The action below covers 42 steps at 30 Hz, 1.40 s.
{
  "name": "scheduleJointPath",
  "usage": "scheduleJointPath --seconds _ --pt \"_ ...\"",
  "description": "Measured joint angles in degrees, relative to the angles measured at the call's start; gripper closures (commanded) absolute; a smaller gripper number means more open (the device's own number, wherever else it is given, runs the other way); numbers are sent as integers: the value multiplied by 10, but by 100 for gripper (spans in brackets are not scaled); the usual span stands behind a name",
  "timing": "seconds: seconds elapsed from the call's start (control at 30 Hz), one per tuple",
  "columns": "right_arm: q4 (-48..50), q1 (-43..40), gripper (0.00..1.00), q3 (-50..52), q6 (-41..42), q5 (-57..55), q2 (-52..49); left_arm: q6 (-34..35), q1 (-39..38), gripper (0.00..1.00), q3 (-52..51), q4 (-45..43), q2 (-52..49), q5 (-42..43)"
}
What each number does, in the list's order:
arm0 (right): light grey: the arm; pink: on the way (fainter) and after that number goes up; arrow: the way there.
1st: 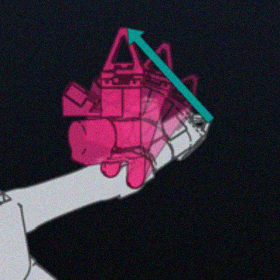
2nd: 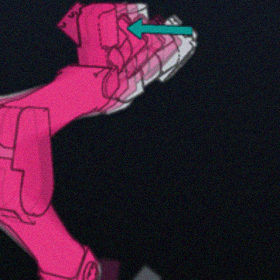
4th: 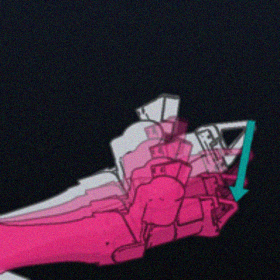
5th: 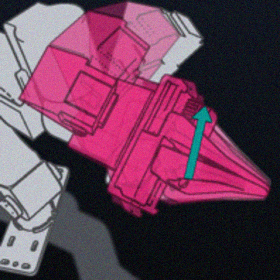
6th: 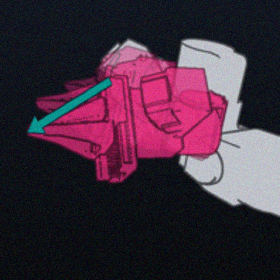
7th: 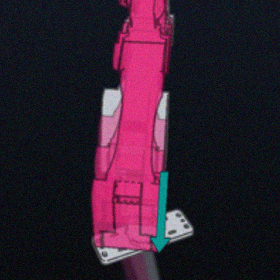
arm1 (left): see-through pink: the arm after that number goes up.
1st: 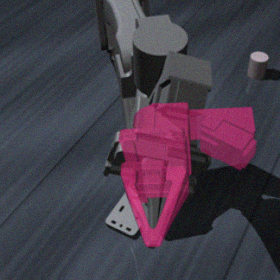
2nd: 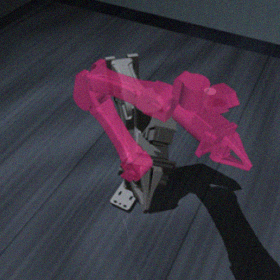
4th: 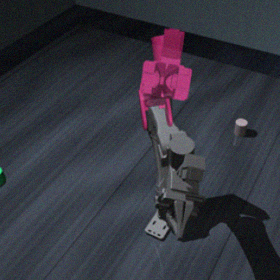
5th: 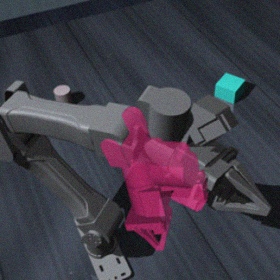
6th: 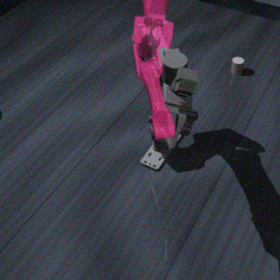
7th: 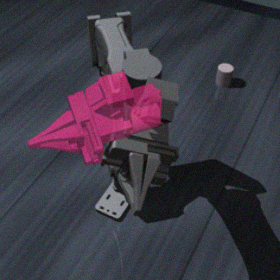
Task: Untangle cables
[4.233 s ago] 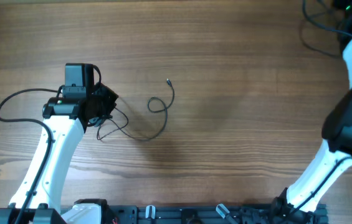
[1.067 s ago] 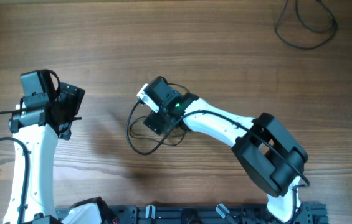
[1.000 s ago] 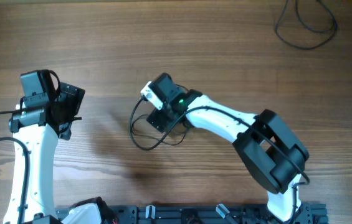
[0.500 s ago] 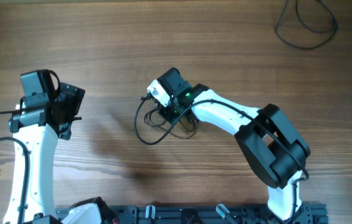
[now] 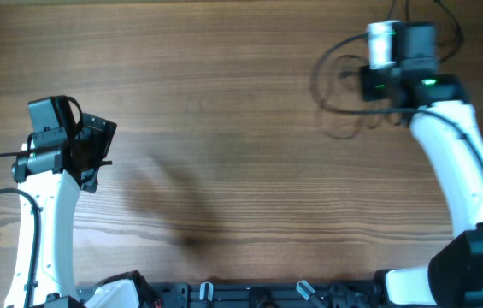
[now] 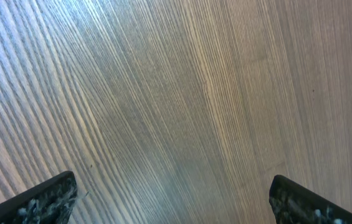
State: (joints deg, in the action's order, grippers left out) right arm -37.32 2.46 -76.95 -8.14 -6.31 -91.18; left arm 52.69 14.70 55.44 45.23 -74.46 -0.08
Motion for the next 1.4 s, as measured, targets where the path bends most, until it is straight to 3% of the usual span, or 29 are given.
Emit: scheduleJointPath --seconds 0.13,0.27,0.3,0.33,0.43,0.57,0.8,0.93,1.17,1.27,1.4 --pt "7 -151 96 0 0 3 -21 0 0 0 0 0 0 0" --pt "21 -210 94 0 9 91 -112 0 0 0 0 0 0 0" --pt "24 -209 36 0 21 103 -135 0 0 0 0 0 0 0" --pt "28 -208 0 0 34 107 -151 0 0 0 0 0 0 0" --pt "40 -208 0 0 82 104 -193 0 0 0 0 0 0 0" --pt "20 -208 0 0 114 90 -153 0 0 0 0 0 0 0" --pt "-64 -208 0 -13 136 142 185 0 0 0 0 1 0 0" --pt "-163 -208 0 -12 141 169 317 0 0 0 0 1 0 2" --pt "-204 -208 0 -12 141 199 580 0 0 0 0 1 0 2" --pt "-240 -208 0 -13 142 205 641 0 0 0 0 0 0 2" --pt "-358 -208 0 -12 142 205 646 0 0 0 0 1 0 2"
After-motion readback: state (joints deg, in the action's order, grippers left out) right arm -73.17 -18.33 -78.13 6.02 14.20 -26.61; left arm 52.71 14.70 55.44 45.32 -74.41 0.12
